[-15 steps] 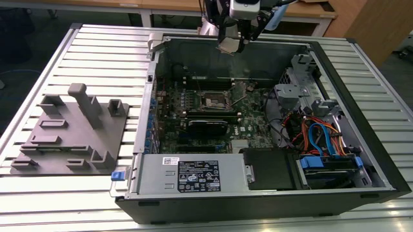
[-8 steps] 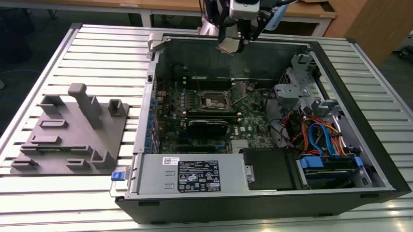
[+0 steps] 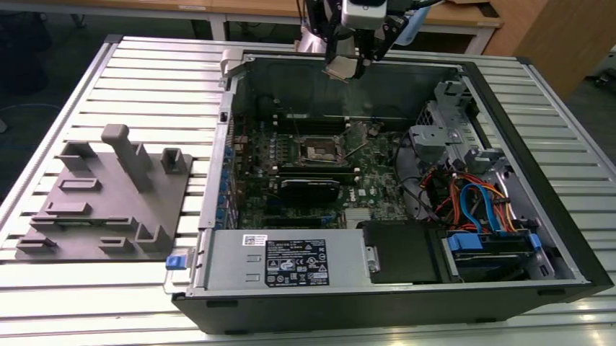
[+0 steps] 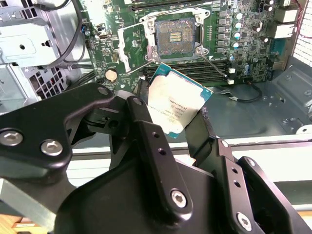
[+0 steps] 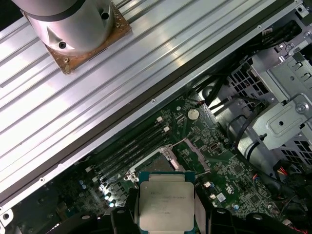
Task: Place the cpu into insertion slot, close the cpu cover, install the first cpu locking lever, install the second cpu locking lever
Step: 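Place the cpu into insertion slot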
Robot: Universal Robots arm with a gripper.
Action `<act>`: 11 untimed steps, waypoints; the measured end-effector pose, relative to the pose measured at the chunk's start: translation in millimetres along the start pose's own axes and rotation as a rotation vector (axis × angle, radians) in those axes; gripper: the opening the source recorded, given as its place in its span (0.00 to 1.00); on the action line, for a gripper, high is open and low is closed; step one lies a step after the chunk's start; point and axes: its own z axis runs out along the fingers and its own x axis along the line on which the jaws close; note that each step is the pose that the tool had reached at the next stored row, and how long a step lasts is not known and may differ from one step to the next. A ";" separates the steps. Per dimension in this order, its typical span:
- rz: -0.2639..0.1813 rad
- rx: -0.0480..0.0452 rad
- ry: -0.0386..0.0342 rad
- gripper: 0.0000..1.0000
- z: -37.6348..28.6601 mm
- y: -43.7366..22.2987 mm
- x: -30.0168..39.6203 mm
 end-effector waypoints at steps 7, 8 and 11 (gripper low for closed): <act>0.005 -0.0001 -0.0004 0.54 0.0 0.0 0.0; 0.006 -0.0001 -0.0006 0.54 0.0 0.0 0.0; 0.011 -0.0002 -0.0009 0.54 0.0 0.0 0.0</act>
